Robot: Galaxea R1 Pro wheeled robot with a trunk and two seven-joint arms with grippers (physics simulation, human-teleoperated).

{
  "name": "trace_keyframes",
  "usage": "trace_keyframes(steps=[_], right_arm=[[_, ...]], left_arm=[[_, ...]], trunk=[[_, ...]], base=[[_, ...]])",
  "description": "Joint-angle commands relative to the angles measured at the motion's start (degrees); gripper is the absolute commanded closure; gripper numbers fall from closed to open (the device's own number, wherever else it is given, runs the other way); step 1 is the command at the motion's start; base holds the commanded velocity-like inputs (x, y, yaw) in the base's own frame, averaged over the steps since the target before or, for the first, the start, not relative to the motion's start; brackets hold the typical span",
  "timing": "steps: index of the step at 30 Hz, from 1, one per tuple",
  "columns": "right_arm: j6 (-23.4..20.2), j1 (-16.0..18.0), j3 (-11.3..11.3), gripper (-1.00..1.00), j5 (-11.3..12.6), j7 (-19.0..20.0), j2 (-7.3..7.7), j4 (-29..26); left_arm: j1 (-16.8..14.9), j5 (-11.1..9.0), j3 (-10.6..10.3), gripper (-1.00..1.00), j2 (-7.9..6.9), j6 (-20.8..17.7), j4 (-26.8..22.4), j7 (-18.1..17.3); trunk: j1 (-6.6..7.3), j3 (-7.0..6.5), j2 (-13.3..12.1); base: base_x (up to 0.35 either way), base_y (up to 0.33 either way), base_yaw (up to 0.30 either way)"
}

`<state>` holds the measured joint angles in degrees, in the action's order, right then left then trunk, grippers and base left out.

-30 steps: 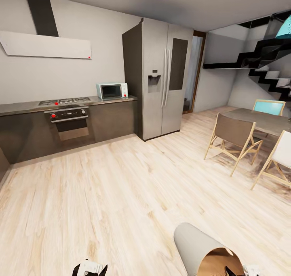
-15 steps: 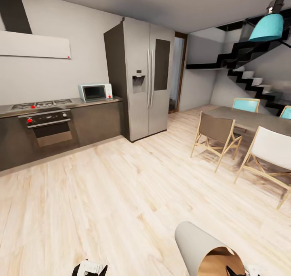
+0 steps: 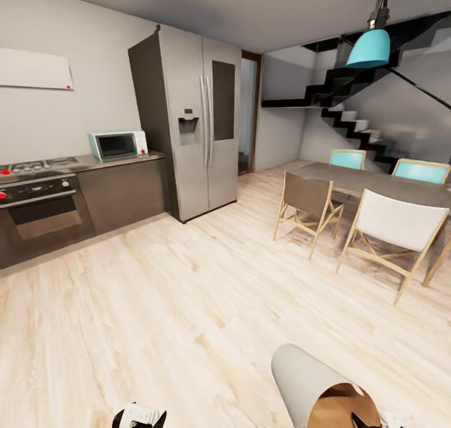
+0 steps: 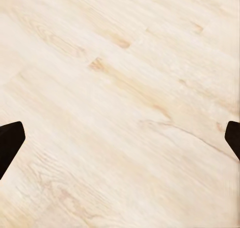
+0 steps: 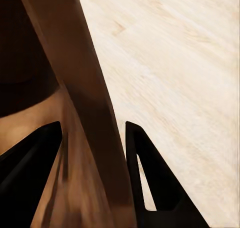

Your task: Put the three can of soda from the living room inside the tash can in the kitchen.

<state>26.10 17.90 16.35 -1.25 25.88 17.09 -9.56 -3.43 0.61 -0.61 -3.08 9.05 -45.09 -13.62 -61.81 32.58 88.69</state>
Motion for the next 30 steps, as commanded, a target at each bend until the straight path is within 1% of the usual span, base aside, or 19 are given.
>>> trace_keyframes(steps=[1,10,14,16,18,22,25,30], right_arm=[[0.1,0.0,0.7,1.0,0.3,0.1,0.0,-0.1],[0.1,0.0,0.8,1.0,0.3,0.1,0.08,-0.1],[0.0,0.0,0.8,1.0,0.3,-0.3,-0.32,-0.2],[-0.2,0.0,0.9,1.0,0.4,-0.3,-0.16,-0.2],[-0.5,0.0,0.9,1.0,0.8,-0.2,-0.02,-0.1],[-0.7,0.1,0.9,1.0,2.4,0.2,0.14,-0.1],[-0.8,0.0,0.9,1.0,2.9,0.8,0.14,-0.1],[-0.8,0.0,0.9,1.0,3.1,1.0,0.13,-0.1]], left_arm=[[0.0,0.0,0.0,-1.0,0.0,0.0,0.0,0.0],[0.0,0.0,0.0,-1.0,0.02,0.0,0.0,0.0],[0.0,0.0,0.0,-1.0,0.01,0.0,0.0,0.0],[0.0,0.0,0.0,-1.0,0.0,0.0,0.0,0.0],[0.0,0.0,0.0,-1.0,0.0,0.0,0.0,0.0],[0.0,0.0,0.0,-1.0,0.01,0.0,0.0,0.0],[0.0,0.0,0.0,-1.0,0.02,0.0,0.0,0.0],[0.0,0.0,0.0,-1.0,0.01,0.0,0.0,0.0]], trunk=[[0.0,-0.01,0.0],[0.0,-0.01,0.0],[0.0,0.02,0.0],[0.0,0.12,0.0],[0.0,0.25,0.0],[0.0,0.42,0.0],[0.0,0.47,0.0],[0.0,0.49,0.0]], base=[[0.0,0.0,-0.253],[0.0,0.0,-0.246],[0.0,0.0,-0.075],[0.0,0.0,-0.028],[0.0,0.0,-0.056],[0.0,0.0,-0.151],[0.0,0.0,-0.213],[0.0,0.0,-0.236]])
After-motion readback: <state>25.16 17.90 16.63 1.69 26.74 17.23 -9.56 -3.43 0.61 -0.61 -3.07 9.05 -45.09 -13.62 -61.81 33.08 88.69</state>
